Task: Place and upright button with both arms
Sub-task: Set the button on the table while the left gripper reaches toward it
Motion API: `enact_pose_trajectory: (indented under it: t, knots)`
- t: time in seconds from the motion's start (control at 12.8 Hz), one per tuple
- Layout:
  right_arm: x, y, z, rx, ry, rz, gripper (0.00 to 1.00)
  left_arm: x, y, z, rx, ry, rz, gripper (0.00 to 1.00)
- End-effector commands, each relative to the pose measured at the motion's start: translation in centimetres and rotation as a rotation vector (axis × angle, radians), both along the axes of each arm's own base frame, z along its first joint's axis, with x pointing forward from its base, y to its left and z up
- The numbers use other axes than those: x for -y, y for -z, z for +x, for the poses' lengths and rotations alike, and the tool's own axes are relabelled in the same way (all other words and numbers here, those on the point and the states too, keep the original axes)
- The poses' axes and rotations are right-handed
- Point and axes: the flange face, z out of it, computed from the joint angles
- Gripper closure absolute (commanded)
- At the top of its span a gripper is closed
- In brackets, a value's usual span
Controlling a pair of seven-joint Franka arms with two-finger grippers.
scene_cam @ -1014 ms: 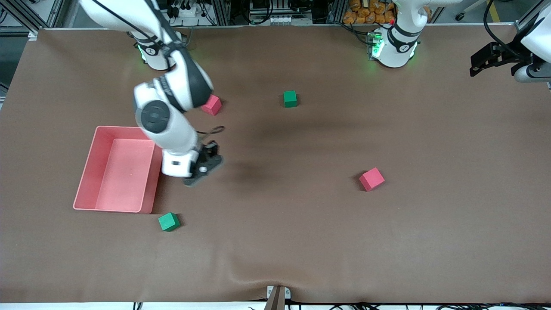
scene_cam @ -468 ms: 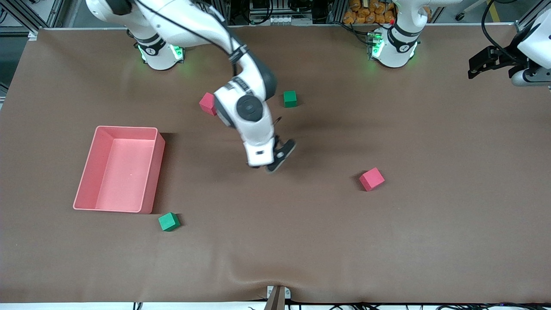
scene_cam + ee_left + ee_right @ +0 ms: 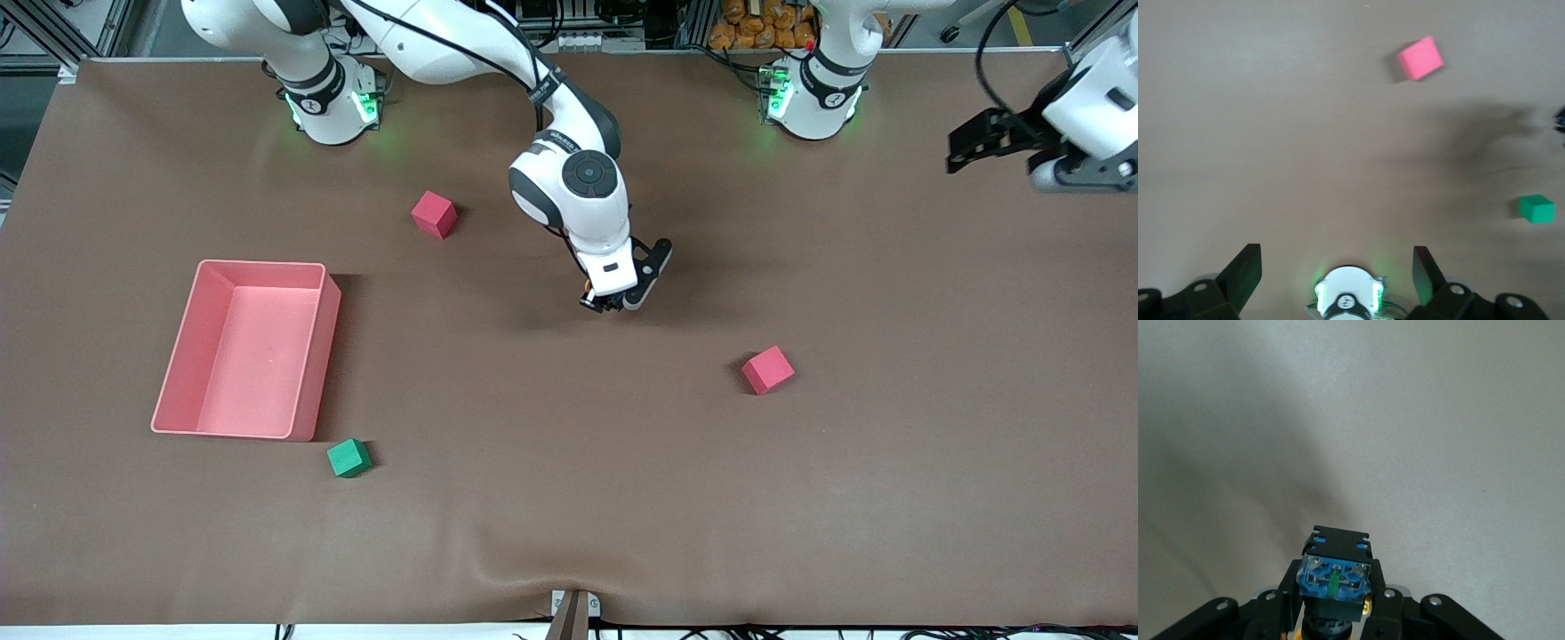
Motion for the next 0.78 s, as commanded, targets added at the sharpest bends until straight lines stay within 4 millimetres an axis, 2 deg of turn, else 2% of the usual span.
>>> enact_pose_trajectory:
  t: [0.0, 0.16, 0.23, 0.47, 0.55, 0.62, 0.7]
  knots:
    - [0.6, 0.2, 2.0, -0.015, 0.196, 0.024, 0.89, 1.5, 1.9, 2.7, -0.026, -0.009, -0.045, 0.00]
    - [2.0, 0.7, 3.5, -0.041, 0.379, 0.025, 0.89, 4.8, 3.6, 3.4, -0.058, 0.049, -0.046, 0.00]
    - [2.1, 1.2, 3.3, -0.058, 0.445, 0.024, 0.89, 6.4, 4.0, 3.6, -0.064, 0.077, -0.048, 0.00]
    - [1.5, 5.1, 2.3, -0.104, 0.703, 0.017, 0.88, 9.7, 5.1, 5.8, -0.087, 0.082, -0.119, 0.00]
    - [1.4, 5.2, 2.5, -0.101, 0.733, 0.035, 0.78, 10.4, 5.9, 6.0, -0.101, 0.094, -0.115, 0.00]
    - [1.4, 5.2, 2.6, -0.098, 0.735, 0.042, 0.48, 11.2, 6.8, 6.2, -0.116, 0.107, -0.112, 0.00]
    - [1.3, 5.3, 2.5, -0.098, 0.736, 0.041, 0.00, 11.9, 7.8, 6.3, -0.132, 0.121, -0.110, 0.00]
